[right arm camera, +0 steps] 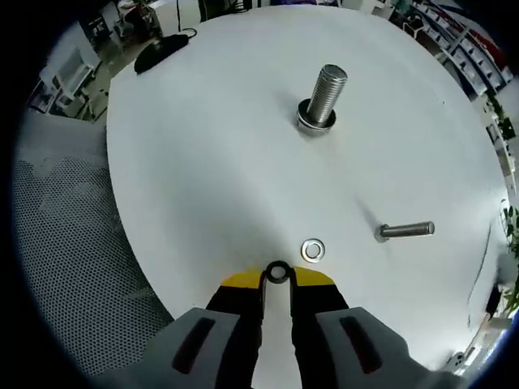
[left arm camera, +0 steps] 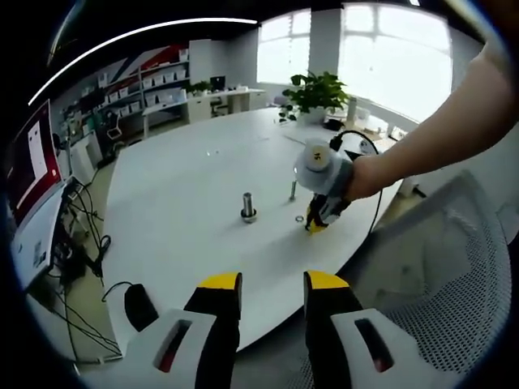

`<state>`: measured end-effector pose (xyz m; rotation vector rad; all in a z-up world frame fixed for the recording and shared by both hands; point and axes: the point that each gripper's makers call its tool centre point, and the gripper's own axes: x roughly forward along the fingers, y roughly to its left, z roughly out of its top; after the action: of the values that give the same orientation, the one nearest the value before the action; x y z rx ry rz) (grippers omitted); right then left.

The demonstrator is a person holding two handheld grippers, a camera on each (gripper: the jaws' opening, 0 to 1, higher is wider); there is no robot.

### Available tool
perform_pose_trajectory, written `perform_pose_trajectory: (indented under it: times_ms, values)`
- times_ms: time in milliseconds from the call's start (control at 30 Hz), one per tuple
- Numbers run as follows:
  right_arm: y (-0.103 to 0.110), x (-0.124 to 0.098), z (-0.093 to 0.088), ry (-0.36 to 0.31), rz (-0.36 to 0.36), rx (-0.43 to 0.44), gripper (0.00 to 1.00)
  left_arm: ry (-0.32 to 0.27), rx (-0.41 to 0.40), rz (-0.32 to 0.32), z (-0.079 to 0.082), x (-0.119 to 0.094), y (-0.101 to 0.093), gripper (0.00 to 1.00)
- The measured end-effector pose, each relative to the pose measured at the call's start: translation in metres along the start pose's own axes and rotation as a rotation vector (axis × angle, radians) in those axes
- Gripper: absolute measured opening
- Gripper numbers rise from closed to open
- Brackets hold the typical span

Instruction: Place the washer onto the threaded stud by aligning its center hole with the stud, sliding it down to the base, and recovering from edge contact or off-axis alignment until the washer reaches the visible bottom stop.

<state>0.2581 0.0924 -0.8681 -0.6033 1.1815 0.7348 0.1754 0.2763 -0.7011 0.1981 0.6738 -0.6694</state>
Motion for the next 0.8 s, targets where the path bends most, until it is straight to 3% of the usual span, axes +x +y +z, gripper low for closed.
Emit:
perform_pose_trajectory:
  times_ms: [400,533,800]
  values:
    - [-0.008,-0.004,0.002,-0.036,0.007,0.076,0.13,0.004,0.003,-0.003,-0.001,0.0,0.0,0.28]
    - [-0.006,-0.013,0.004,-0.035,-0.003,0.027,0.13,0.005,0.016,-0.008,-0.001,0.0,-0.002,0.28]
    - [-0.035,-0.039,0.02,-0.102,-0.047,0.047,0.13,0.008,0.017,-0.013,-0.001,0.001,-0.003,0.28]
